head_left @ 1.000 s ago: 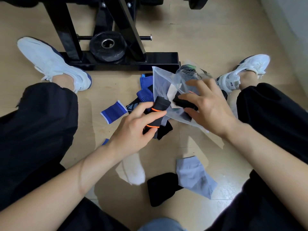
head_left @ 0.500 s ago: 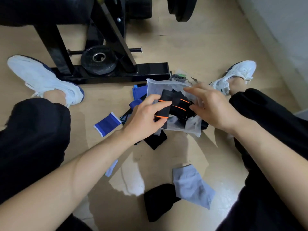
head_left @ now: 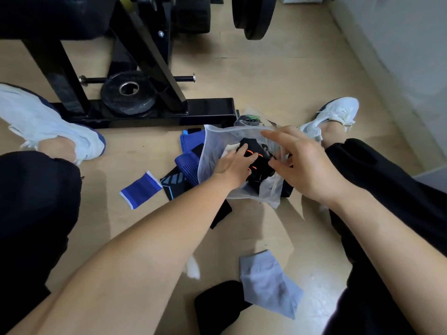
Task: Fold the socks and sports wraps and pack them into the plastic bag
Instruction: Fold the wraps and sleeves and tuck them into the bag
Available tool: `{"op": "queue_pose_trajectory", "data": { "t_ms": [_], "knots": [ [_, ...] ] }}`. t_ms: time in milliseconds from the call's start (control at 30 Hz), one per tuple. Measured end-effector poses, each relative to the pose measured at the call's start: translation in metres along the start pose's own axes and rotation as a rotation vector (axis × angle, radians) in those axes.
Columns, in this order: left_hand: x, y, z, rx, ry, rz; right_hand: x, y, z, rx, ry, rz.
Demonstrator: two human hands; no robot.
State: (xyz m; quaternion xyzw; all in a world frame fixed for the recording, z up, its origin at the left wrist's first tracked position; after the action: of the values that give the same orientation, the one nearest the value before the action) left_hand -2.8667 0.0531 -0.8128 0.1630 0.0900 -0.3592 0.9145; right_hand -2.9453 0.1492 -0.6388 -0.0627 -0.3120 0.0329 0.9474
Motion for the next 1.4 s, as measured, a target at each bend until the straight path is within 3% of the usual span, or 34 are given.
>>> {"op": "queue_pose_trajectory", "data": {
  "t_ms": [233,333,433,567,667,733,833,933,1100,1267,1400],
  "knots": [
    [-0.001,-0.006,-0.029,0.219,0.008,-0.052,0.001,0.002,-0.005,0.045,-0.005,-0.012],
    [-0.002,0.003,-0.021,0.217,0.070,-0.066,0.005,0.005,-0.012,0.100,0.016,0.002],
    [0.002,0.025,-0.002,0.083,0.198,-0.068,0.012,0.008,-0.016,0.120,0.030,0.027],
    [0.022,0.085,0.039,-0.245,0.427,-0.088,0.022,0.012,-0.020,0.125,0.066,0.083],
    [0.058,0.128,0.058,-0.421,0.431,-0.048,0.034,0.016,-0.026,0.074,0.251,0.180],
    [0.095,0.142,0.056,-0.444,0.440,0.065,0.044,0.018,-0.029,0.039,0.362,0.227],
    [0.157,0.149,0.043,-0.423,0.429,0.260,0.058,0.020,-0.031,0.010,0.404,0.256],
    [0.215,0.148,0.018,-0.289,0.296,0.431,0.068,0.024,-0.033,-0.015,0.352,0.307],
    [0.277,0.154,-0.040,-0.021,0.081,0.682,0.071,0.029,-0.062,0.151,0.197,0.370],
    [0.277,0.166,-0.057,0.053,-0.011,0.717,0.071,0.034,-0.090,0.264,0.023,0.315],
    [0.266,0.178,-0.050,0.002,0.067,0.709,0.056,0.039,-0.114,0.332,-0.200,0.107]
  ]
}}
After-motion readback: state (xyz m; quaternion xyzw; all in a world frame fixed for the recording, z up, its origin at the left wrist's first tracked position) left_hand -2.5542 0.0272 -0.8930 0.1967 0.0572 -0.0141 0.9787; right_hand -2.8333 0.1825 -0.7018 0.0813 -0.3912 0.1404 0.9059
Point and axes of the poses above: each hand's wrist, its own y-axis away from the middle knuckle, its own z-axis out of the back of the hand, x = y × z, the point moved 7 cm from there along -y, towards the middle knuckle, and after that the axes turned 1 degree about -y, right-handed, at the moved point
